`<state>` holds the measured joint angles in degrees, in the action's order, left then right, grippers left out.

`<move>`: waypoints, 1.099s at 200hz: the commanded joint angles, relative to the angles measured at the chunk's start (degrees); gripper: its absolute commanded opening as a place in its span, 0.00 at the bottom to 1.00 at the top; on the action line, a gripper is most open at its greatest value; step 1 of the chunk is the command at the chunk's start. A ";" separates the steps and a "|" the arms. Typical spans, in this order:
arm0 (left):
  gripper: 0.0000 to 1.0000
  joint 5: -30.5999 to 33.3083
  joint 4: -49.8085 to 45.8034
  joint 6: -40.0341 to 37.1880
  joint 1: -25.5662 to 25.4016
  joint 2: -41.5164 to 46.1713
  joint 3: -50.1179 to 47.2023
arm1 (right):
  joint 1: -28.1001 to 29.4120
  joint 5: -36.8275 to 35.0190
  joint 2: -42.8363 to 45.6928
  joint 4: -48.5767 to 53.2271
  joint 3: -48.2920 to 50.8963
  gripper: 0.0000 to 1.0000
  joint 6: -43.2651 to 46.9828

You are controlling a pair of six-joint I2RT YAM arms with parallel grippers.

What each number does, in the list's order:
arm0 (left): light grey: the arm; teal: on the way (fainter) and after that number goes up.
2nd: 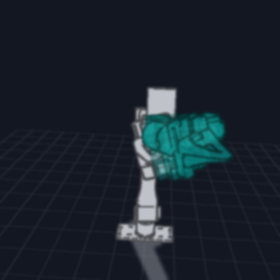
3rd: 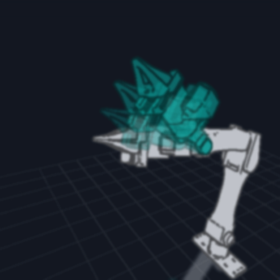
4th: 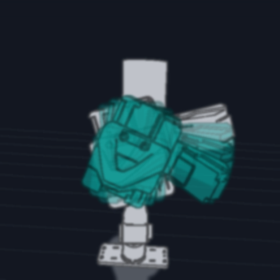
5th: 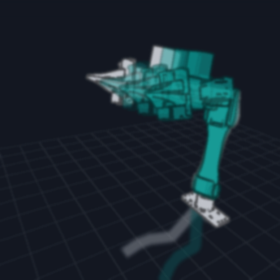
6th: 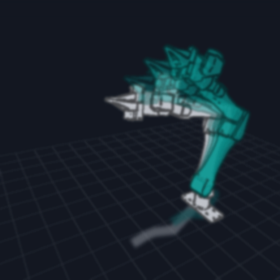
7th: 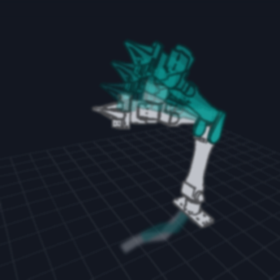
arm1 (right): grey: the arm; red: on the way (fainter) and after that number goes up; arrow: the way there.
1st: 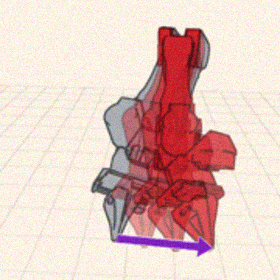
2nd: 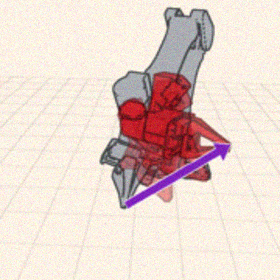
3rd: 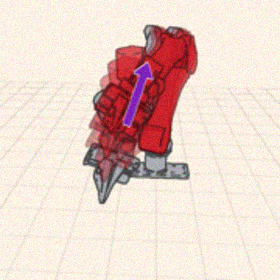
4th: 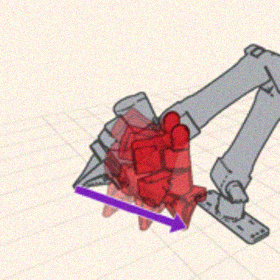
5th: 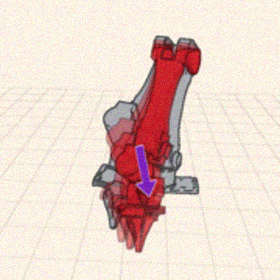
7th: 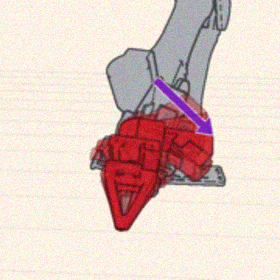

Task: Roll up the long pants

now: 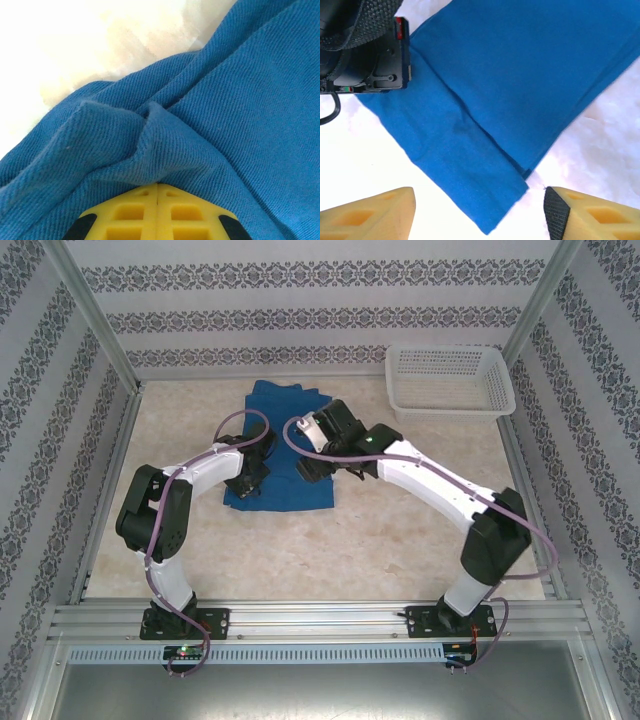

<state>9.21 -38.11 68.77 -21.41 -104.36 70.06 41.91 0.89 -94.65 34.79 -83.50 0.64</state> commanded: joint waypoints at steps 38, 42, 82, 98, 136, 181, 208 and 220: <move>0.00 1.09 -3.92 -5.22 1.63 -0.25 7.55 | 9.31 -12.37 -3.43 -3.30 5.32 0.73 3.30; 0.00 1.07 -4.06 -5.30 1.69 -0.37 7.98 | 11.05 -14.18 -3.75 -3.59 5.44 0.73 4.13; 0.00 0.71 -5.30 -6.36 2.44 -1.62 11.14 | 23.36 -27.91 -7.77 -6.92 6.45 0.77 8.07; 0.00 0.76 -5.39 -6.80 2.93 -2.13 12.02 | 26.07 -31.05 -10.11 -7.97 6.71 0.77 8.29; 0.00 -1.92 -5.72 -9.84 6.17 -5.13 16.62 | 29.14 -34.50 -16.25 -8.36 4.99 0.76 10.07; 0.00 -3.76 -7.86 -13.02 8.31 -7.52 22.23 | 29.46 -37.62 -20.96 -12.01 4.49 0.77 13.72; 0.00 -4.45 -7.86 -13.40 8.69 -8.08 22.53 | 29.29 -40.54 -23.76 -14.41 4.08 0.78 16.14; 0.00 -4.72 -7.78 -13.45 8.75 -8.40 22.47 | 29.13 -41.23 -24.58 -15.65 3.88 0.78 16.95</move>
<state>5.48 -43.00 57.30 -12.99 -111.50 91.37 70.76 -35.99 -117.14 22.46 -78.15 14.63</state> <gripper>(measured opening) 0.046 0.775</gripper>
